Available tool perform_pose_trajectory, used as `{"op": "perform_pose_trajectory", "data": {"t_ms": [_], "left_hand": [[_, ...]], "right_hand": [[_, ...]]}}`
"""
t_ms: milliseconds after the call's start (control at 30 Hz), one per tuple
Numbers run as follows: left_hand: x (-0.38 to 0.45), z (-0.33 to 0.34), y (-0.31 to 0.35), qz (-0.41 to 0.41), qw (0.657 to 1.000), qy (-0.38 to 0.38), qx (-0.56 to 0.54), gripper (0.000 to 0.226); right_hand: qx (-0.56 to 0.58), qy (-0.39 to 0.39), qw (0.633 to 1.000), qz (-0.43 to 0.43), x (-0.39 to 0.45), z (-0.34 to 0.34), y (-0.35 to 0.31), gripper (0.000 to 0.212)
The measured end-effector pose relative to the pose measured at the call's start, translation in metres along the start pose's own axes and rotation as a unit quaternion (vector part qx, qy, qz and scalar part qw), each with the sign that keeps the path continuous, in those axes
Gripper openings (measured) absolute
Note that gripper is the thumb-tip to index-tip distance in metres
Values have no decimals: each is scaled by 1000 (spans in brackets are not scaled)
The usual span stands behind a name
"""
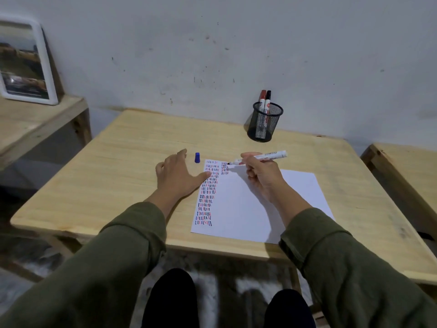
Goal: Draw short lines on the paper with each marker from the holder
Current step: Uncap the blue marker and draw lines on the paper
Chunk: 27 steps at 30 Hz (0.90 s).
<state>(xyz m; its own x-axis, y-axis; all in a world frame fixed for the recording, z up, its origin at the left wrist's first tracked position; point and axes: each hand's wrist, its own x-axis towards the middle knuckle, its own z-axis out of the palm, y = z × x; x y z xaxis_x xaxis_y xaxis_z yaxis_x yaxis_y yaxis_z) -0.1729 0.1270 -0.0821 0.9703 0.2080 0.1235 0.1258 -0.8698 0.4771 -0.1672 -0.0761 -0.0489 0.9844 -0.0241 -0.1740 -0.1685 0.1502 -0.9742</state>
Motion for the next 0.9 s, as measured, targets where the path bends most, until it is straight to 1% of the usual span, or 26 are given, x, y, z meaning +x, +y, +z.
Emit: {"op": "perform_pose_trajectory", "data": {"t_ms": [100,233,333,433,900], "left_hand": [[-1,3,-5,13,1000,-7,3,103],[0,4,-6,8,1000,-4,7,105],[-2,3,-5,16,1000,0,18,98],[-3,2,-4,27,999,-3,35,92],[-4,0,-3,21,999,-18,42,93]], "right_hand": [[-24,-4,1000,-6,-2,5,6,10],[-89,3,995,-36,-4,7,13,14],[-117,5,992,-53,-5,6,16,18],[-149,4,986,-70,-7,5,17,16],[-177,1,981,-80,-10,6,16,13]]}}
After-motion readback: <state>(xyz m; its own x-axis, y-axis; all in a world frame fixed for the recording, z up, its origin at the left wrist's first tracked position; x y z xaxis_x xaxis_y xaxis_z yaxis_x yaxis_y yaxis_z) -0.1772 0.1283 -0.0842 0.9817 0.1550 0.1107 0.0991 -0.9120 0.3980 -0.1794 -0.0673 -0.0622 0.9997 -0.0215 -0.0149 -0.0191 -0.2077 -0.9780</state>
